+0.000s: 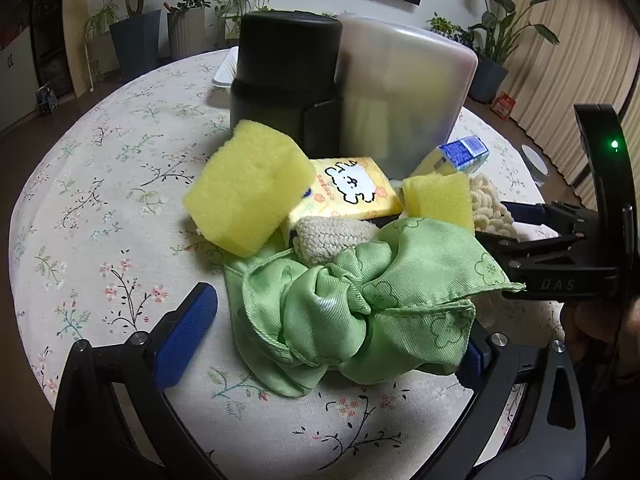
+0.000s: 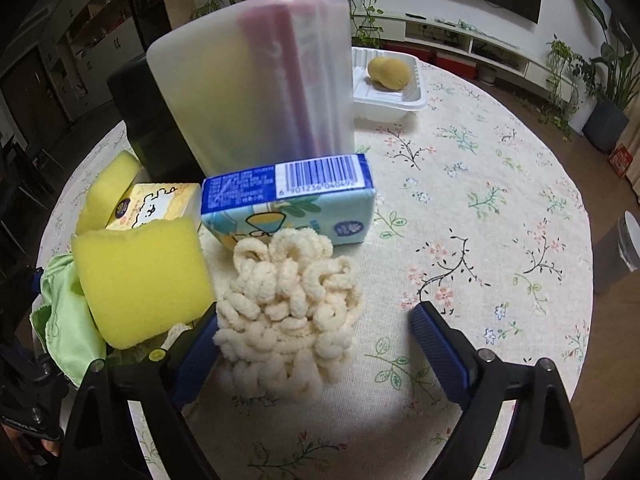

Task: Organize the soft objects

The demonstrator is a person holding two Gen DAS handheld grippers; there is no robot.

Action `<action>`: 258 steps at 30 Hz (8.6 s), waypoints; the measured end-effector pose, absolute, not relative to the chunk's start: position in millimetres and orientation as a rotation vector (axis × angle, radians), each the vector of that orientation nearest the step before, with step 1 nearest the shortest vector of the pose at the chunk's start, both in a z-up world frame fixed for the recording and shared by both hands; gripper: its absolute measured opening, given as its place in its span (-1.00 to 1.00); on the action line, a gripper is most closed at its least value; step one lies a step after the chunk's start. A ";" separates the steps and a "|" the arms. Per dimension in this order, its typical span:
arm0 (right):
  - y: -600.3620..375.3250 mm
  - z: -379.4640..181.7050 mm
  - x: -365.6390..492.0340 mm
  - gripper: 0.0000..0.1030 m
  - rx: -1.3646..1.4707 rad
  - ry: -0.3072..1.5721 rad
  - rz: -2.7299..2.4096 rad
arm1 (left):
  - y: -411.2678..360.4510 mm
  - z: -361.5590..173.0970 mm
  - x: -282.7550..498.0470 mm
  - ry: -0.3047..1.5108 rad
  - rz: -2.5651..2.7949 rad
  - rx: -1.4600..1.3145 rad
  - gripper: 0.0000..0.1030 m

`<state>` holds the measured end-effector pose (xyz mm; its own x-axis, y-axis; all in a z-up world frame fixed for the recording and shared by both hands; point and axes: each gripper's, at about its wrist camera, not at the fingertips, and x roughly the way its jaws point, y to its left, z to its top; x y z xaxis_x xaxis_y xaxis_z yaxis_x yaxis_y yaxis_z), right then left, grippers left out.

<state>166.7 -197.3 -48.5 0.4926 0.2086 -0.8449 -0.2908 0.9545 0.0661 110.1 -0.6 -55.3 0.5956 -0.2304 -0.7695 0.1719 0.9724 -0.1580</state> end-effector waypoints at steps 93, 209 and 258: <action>-415.9 77.4 342.1 -0.39 -0.051 0.867 -0.063 | 130.8 56.7 324.8 0.840 -0.101 -0.039 -0.18; -345.0 53.4 292.0 1.00 0.036 0.826 0.200 | 112.0 35.0 230.6 0.797 -0.175 -0.116 1.00; -162.9 -18.1 105.8 1.00 0.014 0.810 0.521 | 42.2 -36.4 152.0 0.901 -0.328 -0.069 1.00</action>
